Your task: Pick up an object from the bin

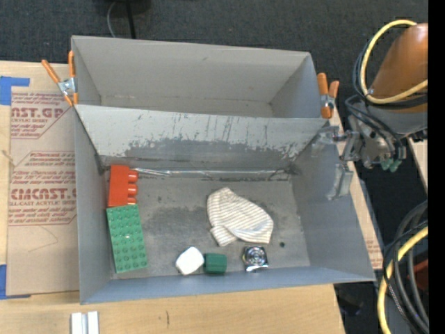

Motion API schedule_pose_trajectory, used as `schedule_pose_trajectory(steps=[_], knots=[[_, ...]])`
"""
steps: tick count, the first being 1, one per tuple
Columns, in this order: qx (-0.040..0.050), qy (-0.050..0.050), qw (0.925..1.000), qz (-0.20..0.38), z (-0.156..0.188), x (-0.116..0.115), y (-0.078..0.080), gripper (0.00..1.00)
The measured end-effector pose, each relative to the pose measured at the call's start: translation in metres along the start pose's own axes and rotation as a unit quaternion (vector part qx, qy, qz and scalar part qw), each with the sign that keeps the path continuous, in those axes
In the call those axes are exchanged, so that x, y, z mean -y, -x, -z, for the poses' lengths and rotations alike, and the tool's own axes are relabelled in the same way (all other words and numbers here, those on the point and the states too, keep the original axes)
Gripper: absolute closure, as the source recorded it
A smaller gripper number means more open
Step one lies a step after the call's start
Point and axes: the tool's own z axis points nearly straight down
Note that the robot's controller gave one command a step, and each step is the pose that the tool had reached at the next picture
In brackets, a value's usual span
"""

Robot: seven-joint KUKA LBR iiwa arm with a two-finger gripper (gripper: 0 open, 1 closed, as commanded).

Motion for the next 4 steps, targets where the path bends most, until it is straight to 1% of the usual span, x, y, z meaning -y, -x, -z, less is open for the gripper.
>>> schedule_pose_trajectory(steps=[1,2,3,4], knots=[[0.0039,-0.001,1.0000,0.001,0.005,-0.001,0.001,0.00],[0.0072,-0.003,0.9994,0.033,-0.018,-0.020,0.003,0.00],[0.0060,-0.001,0.9970,0.078,-0.080,-0.044,0.000,0.00],[0.0056,-0.002,0.9975,0.071,-0.116,-0.070,-0.005,0.00]])
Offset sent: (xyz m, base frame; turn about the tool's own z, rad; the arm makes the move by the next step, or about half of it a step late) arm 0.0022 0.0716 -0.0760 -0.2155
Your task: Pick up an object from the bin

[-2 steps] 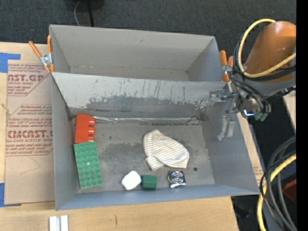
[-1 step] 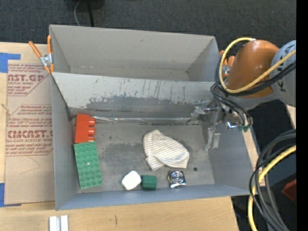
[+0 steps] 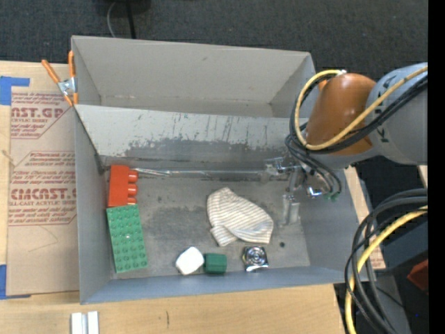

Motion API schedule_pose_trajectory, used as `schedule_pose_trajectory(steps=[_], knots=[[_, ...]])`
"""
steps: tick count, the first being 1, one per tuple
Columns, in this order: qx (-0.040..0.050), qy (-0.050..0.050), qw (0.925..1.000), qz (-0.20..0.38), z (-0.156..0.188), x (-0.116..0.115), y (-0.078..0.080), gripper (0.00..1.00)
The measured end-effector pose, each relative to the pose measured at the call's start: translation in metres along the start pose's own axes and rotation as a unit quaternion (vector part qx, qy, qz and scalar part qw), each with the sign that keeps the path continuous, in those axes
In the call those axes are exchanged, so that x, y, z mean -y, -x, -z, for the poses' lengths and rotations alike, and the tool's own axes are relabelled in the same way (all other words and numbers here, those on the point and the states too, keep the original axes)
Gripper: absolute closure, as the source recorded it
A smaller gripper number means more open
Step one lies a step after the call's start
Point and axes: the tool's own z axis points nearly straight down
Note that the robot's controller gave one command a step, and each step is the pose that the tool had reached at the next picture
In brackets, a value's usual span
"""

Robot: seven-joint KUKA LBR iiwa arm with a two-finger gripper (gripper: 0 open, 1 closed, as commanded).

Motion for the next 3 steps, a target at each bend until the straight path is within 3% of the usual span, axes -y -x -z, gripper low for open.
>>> schedule_pose_trajectory(steps=[1,2,3], knots=[[0.0025,0.001,0.9999,0.014,-0.031,-0.042,-0.031,0.00],[0.0003,0.000,0.9994,0.034,-0.047,-0.057,-0.009,1.00],[0.0009,0.000,0.9994,0.034,-0.047,-0.057,-0.009,1.00]])
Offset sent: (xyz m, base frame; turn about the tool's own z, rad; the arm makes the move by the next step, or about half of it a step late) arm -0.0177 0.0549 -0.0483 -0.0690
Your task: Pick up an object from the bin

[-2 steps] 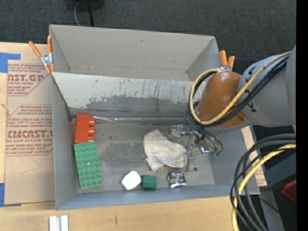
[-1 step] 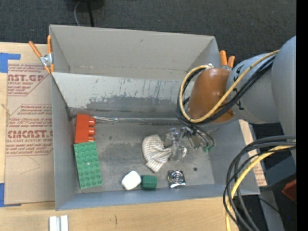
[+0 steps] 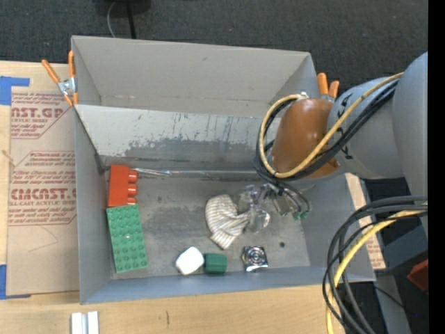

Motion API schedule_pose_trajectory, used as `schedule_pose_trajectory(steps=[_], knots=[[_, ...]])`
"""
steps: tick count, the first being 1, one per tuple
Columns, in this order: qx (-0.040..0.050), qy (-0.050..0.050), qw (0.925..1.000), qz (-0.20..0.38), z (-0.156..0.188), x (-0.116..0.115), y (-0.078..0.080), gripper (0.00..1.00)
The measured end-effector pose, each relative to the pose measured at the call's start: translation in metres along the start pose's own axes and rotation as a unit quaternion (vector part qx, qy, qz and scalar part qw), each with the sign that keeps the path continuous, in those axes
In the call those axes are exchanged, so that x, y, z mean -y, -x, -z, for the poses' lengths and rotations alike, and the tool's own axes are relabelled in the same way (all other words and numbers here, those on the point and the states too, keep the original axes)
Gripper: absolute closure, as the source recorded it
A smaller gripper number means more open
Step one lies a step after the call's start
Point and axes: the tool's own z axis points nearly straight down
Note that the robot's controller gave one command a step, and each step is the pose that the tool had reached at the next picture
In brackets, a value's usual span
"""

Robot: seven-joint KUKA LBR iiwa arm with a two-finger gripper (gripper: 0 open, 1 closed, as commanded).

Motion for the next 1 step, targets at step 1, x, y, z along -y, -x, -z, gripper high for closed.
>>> schedule_pose_trajectory(steps=[1], knots=[[0.0021,0.000,0.9999,0.014,0.1470,0.0097,0.0092,1.00]])
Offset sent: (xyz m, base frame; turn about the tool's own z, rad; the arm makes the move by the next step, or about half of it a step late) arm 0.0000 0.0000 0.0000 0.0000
